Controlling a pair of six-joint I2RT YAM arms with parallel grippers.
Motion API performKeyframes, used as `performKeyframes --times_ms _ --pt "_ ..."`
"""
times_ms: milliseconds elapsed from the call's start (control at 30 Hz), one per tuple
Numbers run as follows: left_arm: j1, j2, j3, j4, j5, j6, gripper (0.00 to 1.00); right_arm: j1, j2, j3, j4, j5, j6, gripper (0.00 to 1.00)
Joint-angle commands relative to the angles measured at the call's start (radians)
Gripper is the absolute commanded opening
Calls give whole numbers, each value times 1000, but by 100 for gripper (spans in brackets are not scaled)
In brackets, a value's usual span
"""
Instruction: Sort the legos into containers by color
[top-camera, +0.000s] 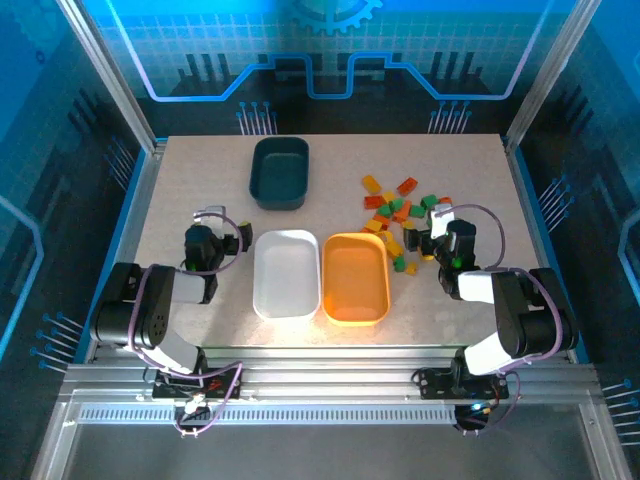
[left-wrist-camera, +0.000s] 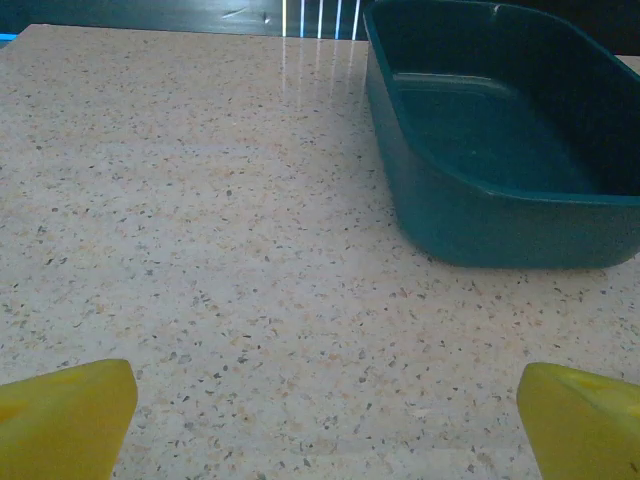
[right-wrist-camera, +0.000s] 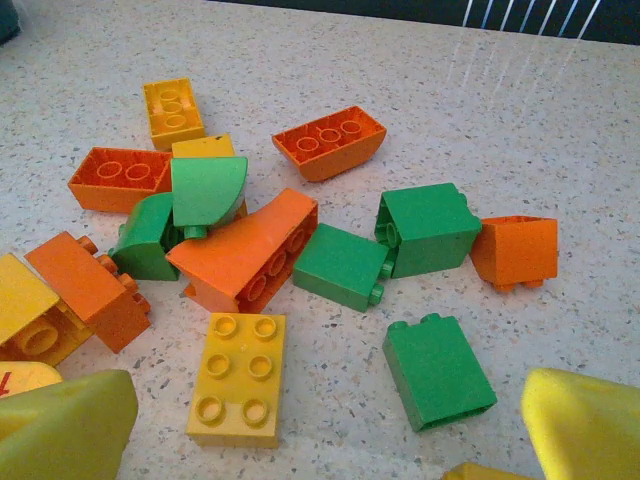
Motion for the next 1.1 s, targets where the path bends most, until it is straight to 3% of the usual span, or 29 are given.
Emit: performKeyframes --times_ms 0,1067 --pt "2 -11 15 -3 25 14 99 -2 1 14 16 -1 -13 100" --pt "3 -12 15 -3 28 11 99 -14 0 15 13 -28 -7 100"
